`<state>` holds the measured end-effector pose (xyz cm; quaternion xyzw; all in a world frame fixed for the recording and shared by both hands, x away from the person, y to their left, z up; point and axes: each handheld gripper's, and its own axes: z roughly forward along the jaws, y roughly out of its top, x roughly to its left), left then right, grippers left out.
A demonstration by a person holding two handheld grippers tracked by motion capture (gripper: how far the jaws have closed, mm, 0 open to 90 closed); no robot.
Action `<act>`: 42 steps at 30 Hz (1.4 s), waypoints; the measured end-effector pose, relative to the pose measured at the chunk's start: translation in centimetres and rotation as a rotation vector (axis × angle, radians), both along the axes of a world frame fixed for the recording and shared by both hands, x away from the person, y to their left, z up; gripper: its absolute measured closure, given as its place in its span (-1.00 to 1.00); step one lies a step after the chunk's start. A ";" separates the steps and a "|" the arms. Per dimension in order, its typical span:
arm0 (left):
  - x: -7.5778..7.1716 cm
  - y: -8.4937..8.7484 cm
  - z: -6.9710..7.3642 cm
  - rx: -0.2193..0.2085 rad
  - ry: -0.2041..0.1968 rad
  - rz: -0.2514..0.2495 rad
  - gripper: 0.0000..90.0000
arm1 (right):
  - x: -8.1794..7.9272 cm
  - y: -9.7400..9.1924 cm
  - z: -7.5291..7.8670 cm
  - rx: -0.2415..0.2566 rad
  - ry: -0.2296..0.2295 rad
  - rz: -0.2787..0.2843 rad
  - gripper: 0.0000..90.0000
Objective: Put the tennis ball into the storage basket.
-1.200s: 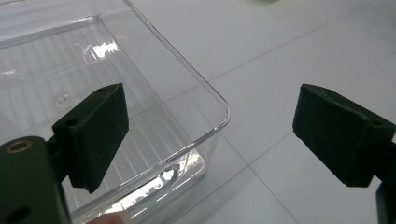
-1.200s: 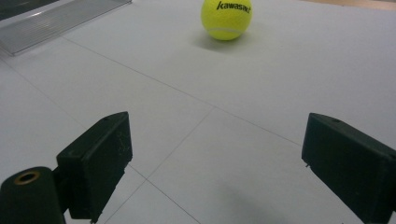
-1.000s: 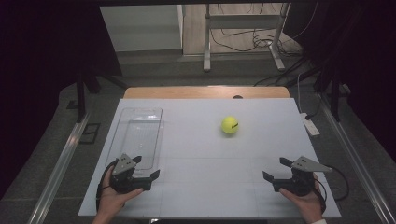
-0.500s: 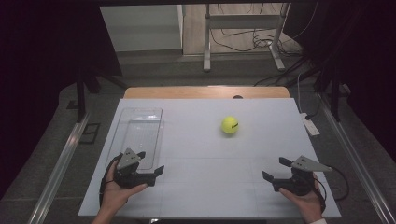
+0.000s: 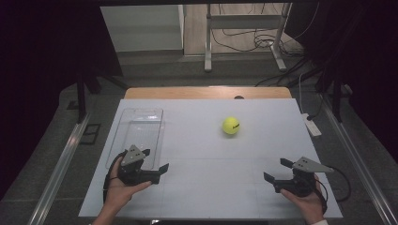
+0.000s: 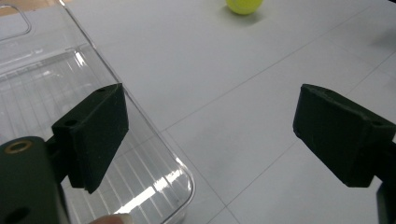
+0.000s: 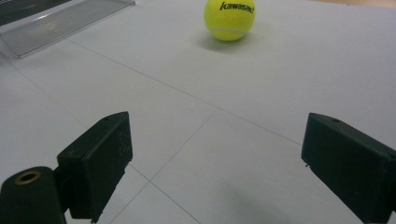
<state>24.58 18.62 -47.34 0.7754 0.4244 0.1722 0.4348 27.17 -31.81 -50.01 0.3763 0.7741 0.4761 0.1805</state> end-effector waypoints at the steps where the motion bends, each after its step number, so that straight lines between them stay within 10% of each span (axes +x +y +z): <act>1: 0.1 -0.1 0.0 -0.003 0.003 -0.002 -0.74 | 0.0 0.0 0.0 0.000 0.000 0.001 -0.80; 42: 3.3 -3.2 2.1 -0.009 -0.001 -0.067 -0.75 | 0.2 -0.1 -0.2 -0.013 0.003 0.002 -0.79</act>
